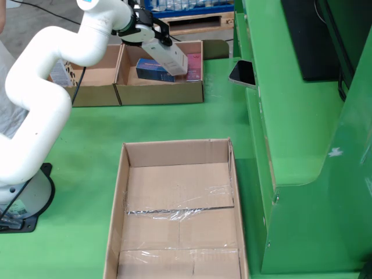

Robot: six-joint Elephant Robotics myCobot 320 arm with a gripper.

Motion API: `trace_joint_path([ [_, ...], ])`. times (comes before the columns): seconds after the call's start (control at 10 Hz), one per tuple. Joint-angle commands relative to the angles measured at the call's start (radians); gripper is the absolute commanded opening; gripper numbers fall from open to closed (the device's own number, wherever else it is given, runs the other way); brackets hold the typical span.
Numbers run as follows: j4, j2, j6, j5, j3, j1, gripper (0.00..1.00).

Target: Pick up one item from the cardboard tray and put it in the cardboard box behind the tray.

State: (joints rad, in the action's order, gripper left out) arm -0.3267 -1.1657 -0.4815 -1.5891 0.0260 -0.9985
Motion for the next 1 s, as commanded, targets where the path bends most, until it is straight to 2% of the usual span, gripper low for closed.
trace_joint_path([
  [0.0,-0.09,-0.065,0.049,-0.729,-0.026,-0.002,0.0],
  [0.2,-0.09,-0.064,0.049,-0.729,-0.026,-0.002,0.0],
  [0.3,-0.113,-0.091,0.083,-0.693,-0.026,-0.004,0.0],
  [0.9,-0.113,-0.091,0.083,-0.693,-0.026,-0.004,0.0],
])
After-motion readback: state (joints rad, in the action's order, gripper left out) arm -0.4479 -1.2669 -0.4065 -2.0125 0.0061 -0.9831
